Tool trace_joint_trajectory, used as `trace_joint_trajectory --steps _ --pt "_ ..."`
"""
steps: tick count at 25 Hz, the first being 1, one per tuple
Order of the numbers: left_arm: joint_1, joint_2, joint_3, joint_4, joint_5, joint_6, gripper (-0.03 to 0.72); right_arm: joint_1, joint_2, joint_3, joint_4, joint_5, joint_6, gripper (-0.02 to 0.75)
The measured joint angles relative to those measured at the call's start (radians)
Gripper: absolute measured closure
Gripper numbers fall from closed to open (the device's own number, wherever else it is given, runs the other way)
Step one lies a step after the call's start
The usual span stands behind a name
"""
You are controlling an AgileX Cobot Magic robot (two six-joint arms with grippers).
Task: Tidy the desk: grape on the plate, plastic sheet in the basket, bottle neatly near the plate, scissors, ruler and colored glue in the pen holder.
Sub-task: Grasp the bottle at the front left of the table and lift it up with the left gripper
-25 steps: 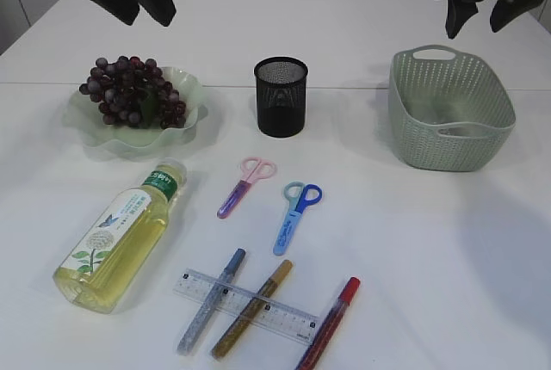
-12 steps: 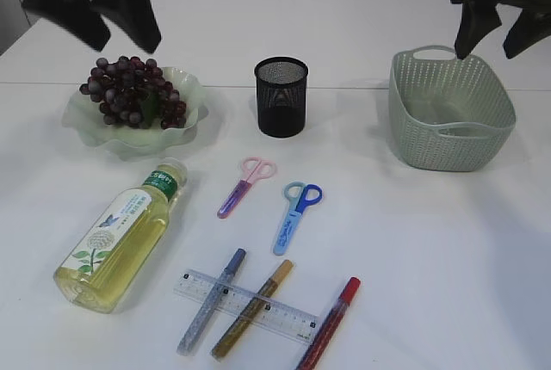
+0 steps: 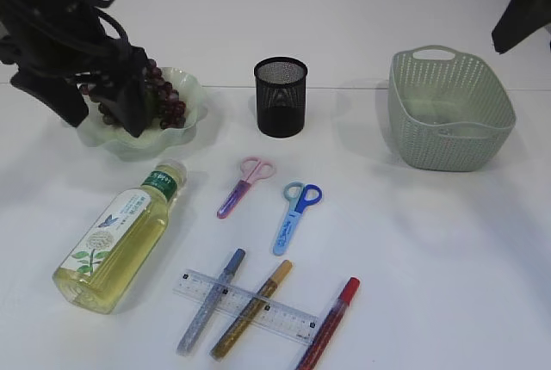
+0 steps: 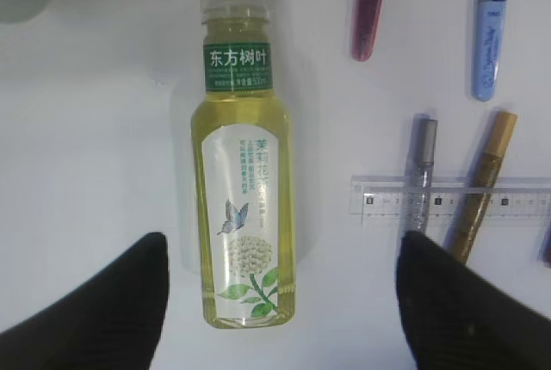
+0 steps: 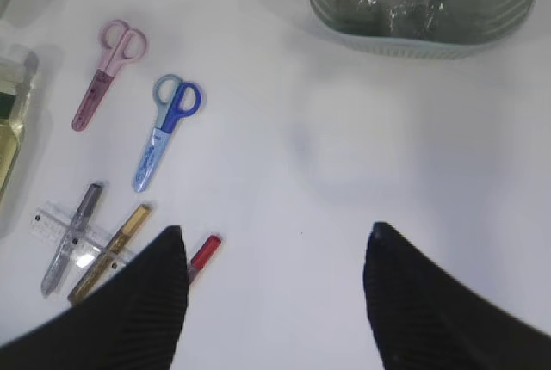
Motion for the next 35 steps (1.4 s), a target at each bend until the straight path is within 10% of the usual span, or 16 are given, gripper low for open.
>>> trace_joint_trajectory --steps 35 --pt "0.000 0.418 -0.004 0.060 -0.065 -0.009 0.098 0.000 -0.149 0.052 -0.046 0.003 0.006 0.235"
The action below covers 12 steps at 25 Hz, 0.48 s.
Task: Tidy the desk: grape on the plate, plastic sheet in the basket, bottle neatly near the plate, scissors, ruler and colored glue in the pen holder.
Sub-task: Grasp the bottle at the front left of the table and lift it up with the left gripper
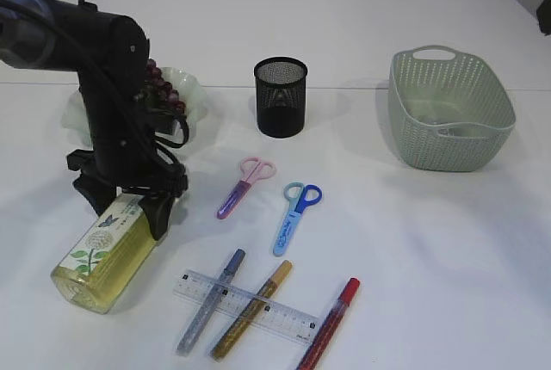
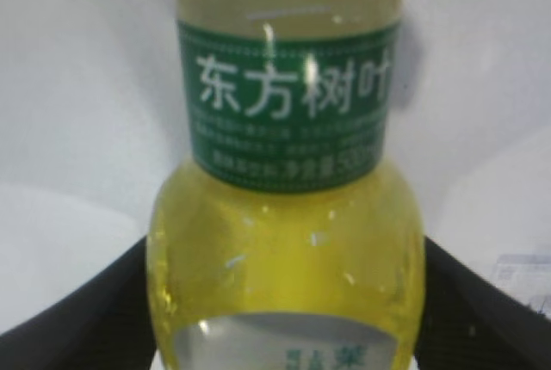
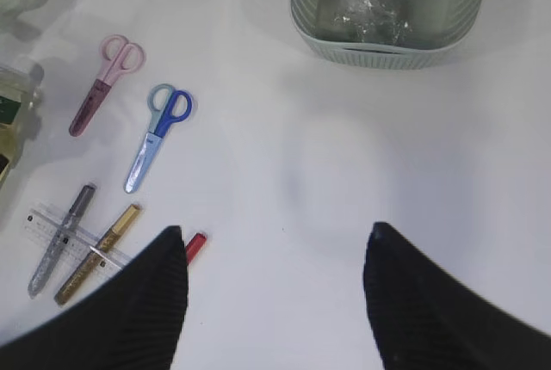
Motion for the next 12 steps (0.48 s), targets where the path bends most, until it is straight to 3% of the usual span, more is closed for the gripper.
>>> trace_joint_trajectory --steps 8,12 --pt "0.000 0.050 -0.078 -0.009 0.013 0.000 0.104 0.000 0.000 0.000 0.000 0.000 0.000 0.235" --pt "0.000 0.050 -0.089 -0.013 0.015 0.000 0.156 0.000 0.000 0.000 -0.005 0.000 -0.002 0.235"
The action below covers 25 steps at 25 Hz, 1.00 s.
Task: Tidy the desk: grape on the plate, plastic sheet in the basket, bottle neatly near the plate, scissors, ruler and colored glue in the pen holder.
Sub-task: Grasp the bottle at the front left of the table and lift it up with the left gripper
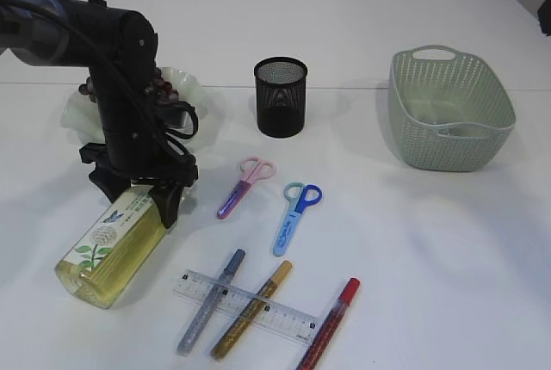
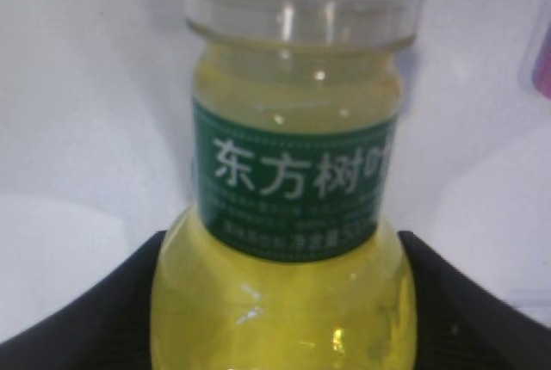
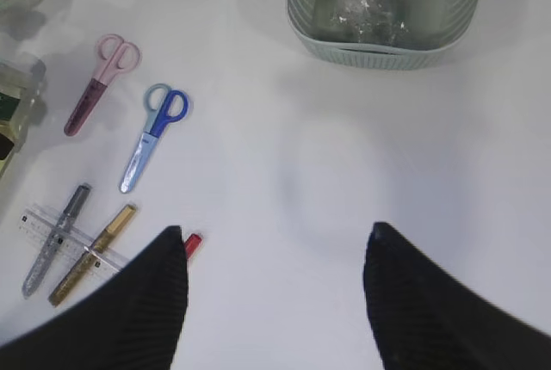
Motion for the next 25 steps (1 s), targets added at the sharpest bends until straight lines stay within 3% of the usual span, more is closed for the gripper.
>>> trace_joint_trajectory --steps 12,25 --pt "0.000 0.000 -0.002 -0.002 0.002 0.000 0.232 0.000 0.000 0.000 -0.036 0.002 0.000 0.235" --pt "0.000 -0.004 -0.003 -0.004 0.000 0.000 0.241 0.000 0.000 0.000 -0.057 0.002 0.000 0.235"
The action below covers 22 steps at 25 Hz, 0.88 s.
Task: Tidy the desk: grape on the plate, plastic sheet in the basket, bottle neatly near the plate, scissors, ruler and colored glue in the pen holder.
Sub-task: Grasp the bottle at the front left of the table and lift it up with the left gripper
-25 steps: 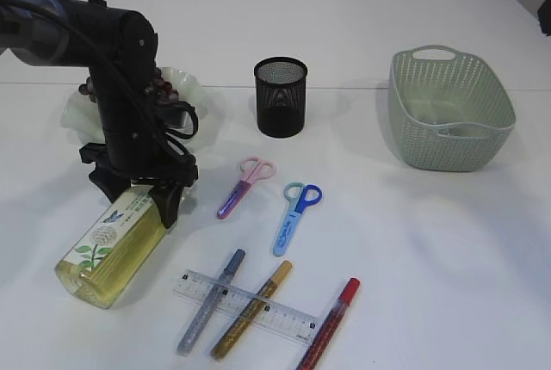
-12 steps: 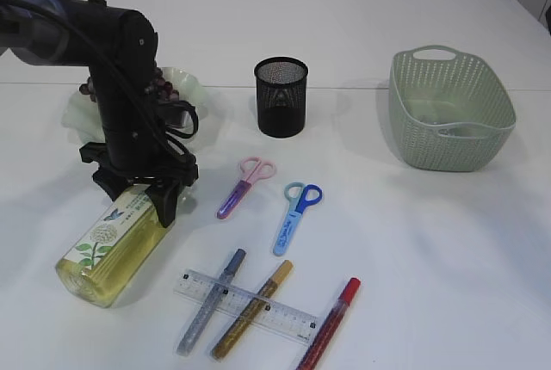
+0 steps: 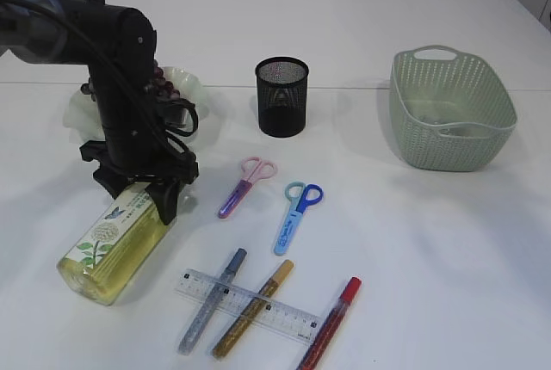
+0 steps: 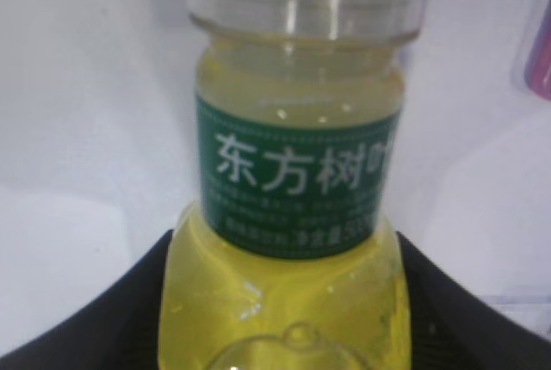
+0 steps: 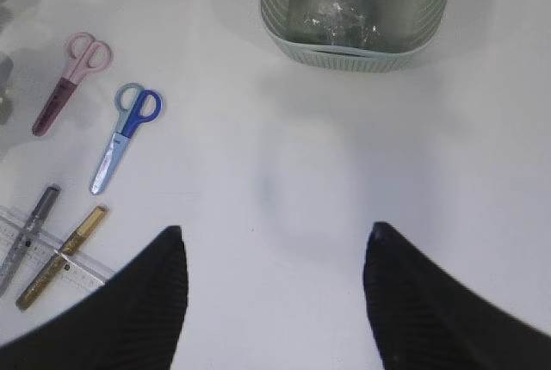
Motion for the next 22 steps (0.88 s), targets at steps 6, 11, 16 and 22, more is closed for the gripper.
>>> trace_joint_trajectory --steps 6,11,16,22 --pt "0.000 -0.079 0.073 -0.001 -0.011 0.000 0.241 0.000 0.000 0.000 -0.005 0.000 0.000 0.235" --pt "0.000 -0.159 0.196 -0.001 -0.035 0.000 0.241 0.000 0.000 0.000 -0.005 0.000 -0.002 0.235" --pt "0.000 -0.257 0.325 -0.001 -0.168 -0.002 0.242 0.000 0.000 0.000 -0.005 0.000 -0.002 0.235" --pt "0.020 -0.384 0.488 -0.001 -0.344 -0.027 0.242 0.000 0.000 0.000 -0.005 0.000 -0.002 0.235"
